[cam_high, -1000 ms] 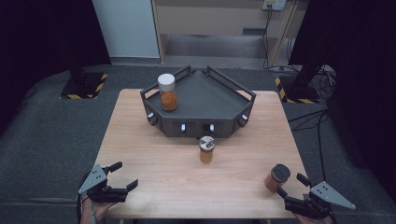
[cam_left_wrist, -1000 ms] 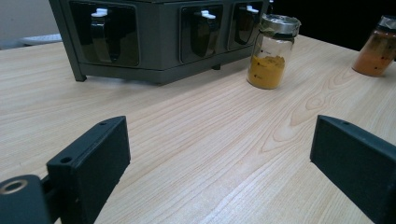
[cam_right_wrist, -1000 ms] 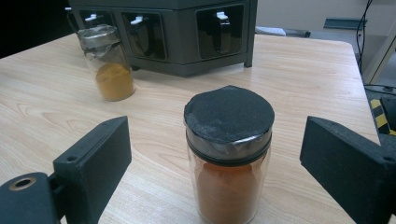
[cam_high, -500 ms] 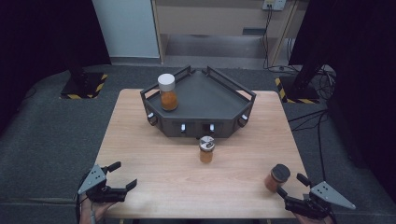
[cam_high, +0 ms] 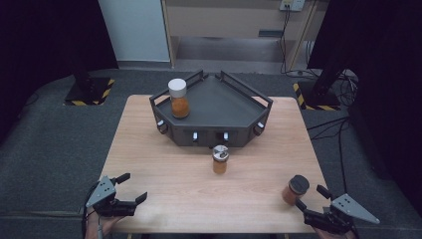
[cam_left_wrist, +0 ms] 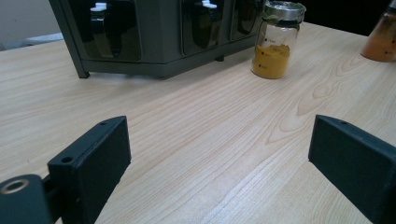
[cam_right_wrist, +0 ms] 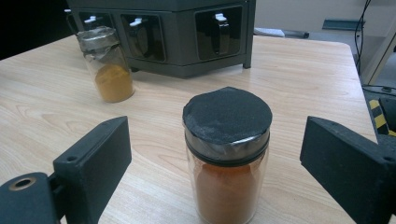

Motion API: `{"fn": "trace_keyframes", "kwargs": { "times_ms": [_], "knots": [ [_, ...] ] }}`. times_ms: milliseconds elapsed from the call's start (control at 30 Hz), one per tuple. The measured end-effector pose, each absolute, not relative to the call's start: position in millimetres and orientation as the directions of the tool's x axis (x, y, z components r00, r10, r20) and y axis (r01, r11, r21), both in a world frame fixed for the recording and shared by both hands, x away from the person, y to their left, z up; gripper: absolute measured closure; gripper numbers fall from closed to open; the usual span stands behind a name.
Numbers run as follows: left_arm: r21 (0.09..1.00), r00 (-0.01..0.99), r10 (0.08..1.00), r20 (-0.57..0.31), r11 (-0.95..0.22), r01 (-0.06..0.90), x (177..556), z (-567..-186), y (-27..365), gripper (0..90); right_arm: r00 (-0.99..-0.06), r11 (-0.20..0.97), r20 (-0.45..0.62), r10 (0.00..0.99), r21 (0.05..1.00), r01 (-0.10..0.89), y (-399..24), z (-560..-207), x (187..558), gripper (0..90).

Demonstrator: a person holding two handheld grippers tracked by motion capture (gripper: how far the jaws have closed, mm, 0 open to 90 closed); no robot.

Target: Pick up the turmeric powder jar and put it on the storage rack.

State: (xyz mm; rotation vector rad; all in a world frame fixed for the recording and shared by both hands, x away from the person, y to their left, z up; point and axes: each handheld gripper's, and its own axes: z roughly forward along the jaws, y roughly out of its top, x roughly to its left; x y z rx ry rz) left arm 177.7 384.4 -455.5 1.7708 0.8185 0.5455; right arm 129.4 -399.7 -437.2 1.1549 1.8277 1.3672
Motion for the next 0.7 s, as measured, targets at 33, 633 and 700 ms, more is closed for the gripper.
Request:
{"fn": "trace_keyframes", "kwargs": {
  "times_ms": [33, 633, 700],
  "knots": [
    [0.942, 0.662, 0.749, -0.023, -0.206, 0.266, 177.7, -455.5, 384.2, 4.8, -0.461, 0.106, 0.044, 0.886, 0.950, 0.295, -399.7, -437.4, 129.5, 8.8],
    [0.938, 0.675, 0.737, -0.025, -0.216, 0.270, 179.9, -455.3, 382.7, 4.8, -0.446, 0.071, 0.061, 0.893, 0.959, 0.275, -402.6, -438.3, 126.3, 8.9],
    [0.937, 0.677, 0.736, -0.025, -0.218, 0.272, 180.2, -455.0, 382.4, 4.8, -0.442, 0.066, 0.063, 0.895, 0.960, 0.272, -402.6, -437.2, 126.0, 8.8]
  ]
}}
